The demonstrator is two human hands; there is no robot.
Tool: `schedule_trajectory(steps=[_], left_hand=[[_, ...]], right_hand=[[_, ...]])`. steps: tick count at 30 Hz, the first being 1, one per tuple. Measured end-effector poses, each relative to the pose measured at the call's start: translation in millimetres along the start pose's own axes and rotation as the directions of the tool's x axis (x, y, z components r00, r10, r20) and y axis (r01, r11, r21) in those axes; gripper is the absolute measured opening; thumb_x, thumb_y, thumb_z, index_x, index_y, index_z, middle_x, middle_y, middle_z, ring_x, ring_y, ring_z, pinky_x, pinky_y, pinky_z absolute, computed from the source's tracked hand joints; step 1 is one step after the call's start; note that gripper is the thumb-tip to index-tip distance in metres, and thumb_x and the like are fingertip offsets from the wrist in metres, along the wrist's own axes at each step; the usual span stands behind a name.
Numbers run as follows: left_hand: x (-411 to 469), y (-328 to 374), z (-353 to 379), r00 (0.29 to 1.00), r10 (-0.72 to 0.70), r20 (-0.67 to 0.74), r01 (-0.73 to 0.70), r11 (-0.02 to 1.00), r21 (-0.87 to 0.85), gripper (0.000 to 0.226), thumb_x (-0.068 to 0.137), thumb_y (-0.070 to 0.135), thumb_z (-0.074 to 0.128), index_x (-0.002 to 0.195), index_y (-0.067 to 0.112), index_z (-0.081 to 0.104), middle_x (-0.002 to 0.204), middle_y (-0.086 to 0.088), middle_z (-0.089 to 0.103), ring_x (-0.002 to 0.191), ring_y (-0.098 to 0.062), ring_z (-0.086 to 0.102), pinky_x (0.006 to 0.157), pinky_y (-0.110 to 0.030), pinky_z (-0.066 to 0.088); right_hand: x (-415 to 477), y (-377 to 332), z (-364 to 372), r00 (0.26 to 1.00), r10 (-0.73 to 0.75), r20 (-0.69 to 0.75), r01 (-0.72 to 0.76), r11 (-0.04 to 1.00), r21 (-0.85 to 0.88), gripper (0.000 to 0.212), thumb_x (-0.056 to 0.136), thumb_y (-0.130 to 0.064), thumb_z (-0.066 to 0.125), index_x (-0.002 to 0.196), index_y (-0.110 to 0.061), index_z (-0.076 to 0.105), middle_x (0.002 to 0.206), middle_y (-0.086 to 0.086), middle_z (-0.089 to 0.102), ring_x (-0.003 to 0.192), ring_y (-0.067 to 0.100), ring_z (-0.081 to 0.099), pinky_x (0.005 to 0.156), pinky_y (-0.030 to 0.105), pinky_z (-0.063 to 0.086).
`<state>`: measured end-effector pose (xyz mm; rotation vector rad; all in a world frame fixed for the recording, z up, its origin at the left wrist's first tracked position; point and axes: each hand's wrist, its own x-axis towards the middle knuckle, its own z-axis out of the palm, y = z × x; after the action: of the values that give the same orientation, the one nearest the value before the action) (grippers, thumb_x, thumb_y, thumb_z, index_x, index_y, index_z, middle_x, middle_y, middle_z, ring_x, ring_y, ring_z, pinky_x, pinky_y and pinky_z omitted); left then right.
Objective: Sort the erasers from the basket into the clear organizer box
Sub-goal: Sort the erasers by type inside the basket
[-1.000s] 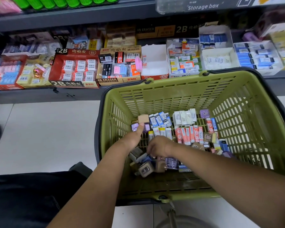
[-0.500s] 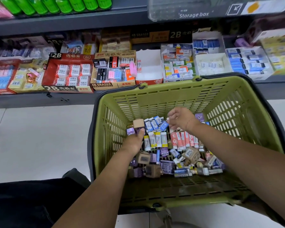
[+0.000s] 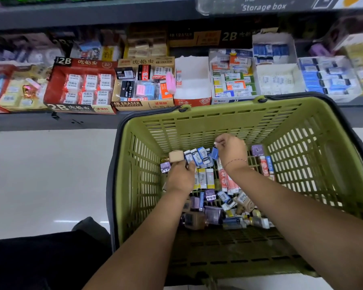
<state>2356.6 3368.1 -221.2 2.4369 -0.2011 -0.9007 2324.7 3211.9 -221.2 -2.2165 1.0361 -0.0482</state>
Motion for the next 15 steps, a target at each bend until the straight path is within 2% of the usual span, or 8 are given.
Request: schedule_trajectory(steps=[3,6,8,12,15], left_hand=[[3.6,2.5,1.4,1.000,0.005,-0.009,-0.006,1.000,-0.028,0.043,0.102,0.038,0.036,0.126,0.010,0.057,0.129,-0.015,0.056,0.112,-0.031,0.055,0.090,-0.031,0.044],[7.3,4.5,-0.3,1.000,-0.013,0.004,0.014,0.998,-0.054,0.049,0.102,0.041,0.036,0.139,0.012,0.048,0.141,-0.013,0.050,0.124,-0.032,0.049,0.100,-0.035,0.041],[8.1,3.2,-2.0,1.000,-0.015,0.020,0.017,0.998,-0.063,0.050,0.102,0.041,0.036,0.142,0.013,0.044,0.142,-0.013,0.049,0.126,-0.031,0.049,0.100,-0.033,0.040],[7.1,1.8,-4.3,1.000,0.008,0.027,-0.007,0.999,-0.051,0.049,0.102,0.040,0.036,0.139,0.010,0.048,0.137,-0.014,0.053,0.121,-0.031,0.052,0.094,-0.031,0.041],[4.2,0.1,-3.9,0.998,0.049,0.049,-0.047,0.998,-0.044,0.045,0.102,0.039,0.038,0.128,0.009,0.058,0.127,-0.016,0.058,0.109,-0.030,0.057,0.082,-0.026,0.040]], right_hand=[[0.5,-1.0,5.7,0.996,0.057,0.064,-0.062,0.995,0.075,0.011,0.091,-0.008,0.060,0.095,-0.011,0.070,0.094,0.007,0.070,0.086,0.022,0.064,0.072,0.022,0.045],[-0.1,-4.3,10.3,0.990,0.056,0.127,-0.061,0.998,0.036,0.011,0.090,-0.008,0.060,0.094,-0.012,0.070,0.093,0.006,0.071,0.088,0.023,0.065,0.079,0.026,0.050],[-2.1,-6.2,12.2,0.991,0.036,0.128,-0.038,0.999,0.011,0.012,0.090,-0.007,0.059,0.097,-0.010,0.068,0.095,0.008,0.070,0.090,0.025,0.064,0.082,0.029,0.051],[-1.8,-11.5,11.5,0.985,0.039,0.168,-0.020,0.993,-0.117,0.019,0.089,0.001,0.052,0.101,-0.003,0.066,0.102,0.015,0.069,0.097,0.030,0.063,0.083,0.033,0.052],[0.9,-16.9,9.1,0.965,0.063,0.255,-0.013,0.981,-0.193,0.026,0.087,0.004,0.048,0.105,0.001,0.068,0.105,0.017,0.068,0.098,0.032,0.063,0.086,0.035,0.053]])
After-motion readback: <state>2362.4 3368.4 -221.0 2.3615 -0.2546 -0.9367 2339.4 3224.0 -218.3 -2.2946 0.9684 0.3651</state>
